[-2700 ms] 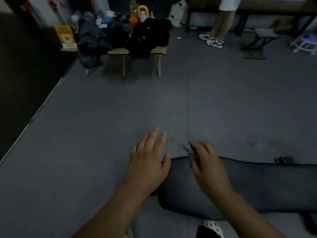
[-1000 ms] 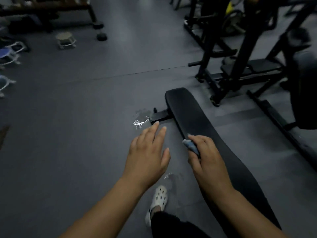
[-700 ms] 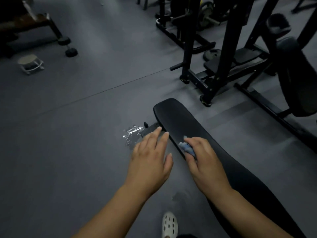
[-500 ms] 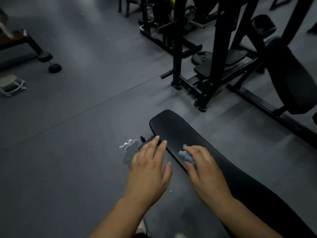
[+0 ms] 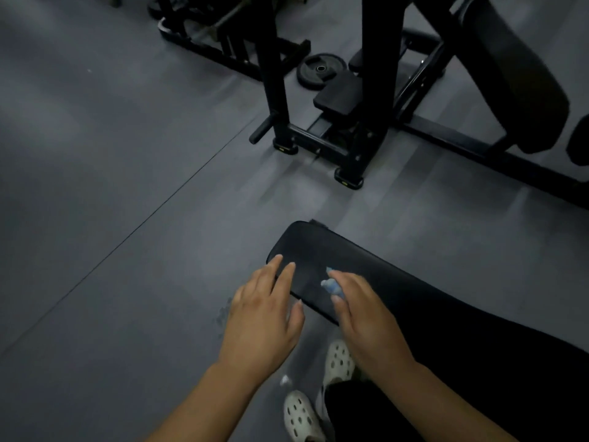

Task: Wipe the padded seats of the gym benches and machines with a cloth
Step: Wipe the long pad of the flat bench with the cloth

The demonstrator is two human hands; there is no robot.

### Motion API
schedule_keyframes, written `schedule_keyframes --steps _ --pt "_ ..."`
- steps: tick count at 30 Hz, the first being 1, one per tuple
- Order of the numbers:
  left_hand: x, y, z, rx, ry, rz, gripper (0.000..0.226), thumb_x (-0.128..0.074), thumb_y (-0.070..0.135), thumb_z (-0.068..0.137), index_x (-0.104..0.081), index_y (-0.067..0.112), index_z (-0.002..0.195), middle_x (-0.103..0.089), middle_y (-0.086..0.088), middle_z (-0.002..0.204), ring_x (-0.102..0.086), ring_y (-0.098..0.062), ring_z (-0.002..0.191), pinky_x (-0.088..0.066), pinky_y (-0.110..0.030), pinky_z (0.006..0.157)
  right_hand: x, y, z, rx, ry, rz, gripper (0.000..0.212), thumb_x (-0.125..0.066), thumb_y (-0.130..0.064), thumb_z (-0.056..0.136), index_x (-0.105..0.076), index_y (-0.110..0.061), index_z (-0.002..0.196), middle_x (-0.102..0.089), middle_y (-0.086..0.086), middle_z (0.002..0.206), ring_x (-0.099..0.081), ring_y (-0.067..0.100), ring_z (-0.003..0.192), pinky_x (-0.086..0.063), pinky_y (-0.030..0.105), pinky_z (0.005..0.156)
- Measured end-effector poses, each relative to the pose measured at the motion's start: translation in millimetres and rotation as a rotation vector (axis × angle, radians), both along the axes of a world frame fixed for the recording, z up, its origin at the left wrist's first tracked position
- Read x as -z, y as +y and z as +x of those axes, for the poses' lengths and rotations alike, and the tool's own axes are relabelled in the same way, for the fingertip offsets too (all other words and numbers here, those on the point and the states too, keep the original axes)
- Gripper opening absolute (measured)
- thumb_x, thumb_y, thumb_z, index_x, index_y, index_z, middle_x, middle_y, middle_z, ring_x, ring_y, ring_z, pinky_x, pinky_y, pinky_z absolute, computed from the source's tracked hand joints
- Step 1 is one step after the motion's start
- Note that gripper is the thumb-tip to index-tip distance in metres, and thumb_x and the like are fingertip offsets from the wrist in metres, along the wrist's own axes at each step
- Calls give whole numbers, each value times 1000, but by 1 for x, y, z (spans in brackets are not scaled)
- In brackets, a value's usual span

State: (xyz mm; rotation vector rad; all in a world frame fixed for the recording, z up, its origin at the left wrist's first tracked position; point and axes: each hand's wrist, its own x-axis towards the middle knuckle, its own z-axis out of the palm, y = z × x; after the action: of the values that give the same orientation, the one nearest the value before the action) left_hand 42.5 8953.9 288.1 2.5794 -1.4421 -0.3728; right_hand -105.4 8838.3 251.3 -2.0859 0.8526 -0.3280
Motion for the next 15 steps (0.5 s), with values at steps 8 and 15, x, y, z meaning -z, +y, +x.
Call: schedule_keyframes --steps 8,15 --pt "80 -75 106 114 -25 119 59 -37 45 93 -41 20 147 -39 -5 154 -44 -23 135 -41 -40 106 83 -68 111 -12 93 103 58 -25 -49 100 -38 -26 152 -41 -8 154 -38 8 141 -39 31 112" --pt "172 -120 179 178 20 168 59 -52 39 94 -41 19 148 -40 -6 154 -42 -23 137 -37 -40 109 172 -105 188 102 204 118 47 -35 -35 106 -39 -22 151 -39 -1 156 -39 15 141 -40 35 112"
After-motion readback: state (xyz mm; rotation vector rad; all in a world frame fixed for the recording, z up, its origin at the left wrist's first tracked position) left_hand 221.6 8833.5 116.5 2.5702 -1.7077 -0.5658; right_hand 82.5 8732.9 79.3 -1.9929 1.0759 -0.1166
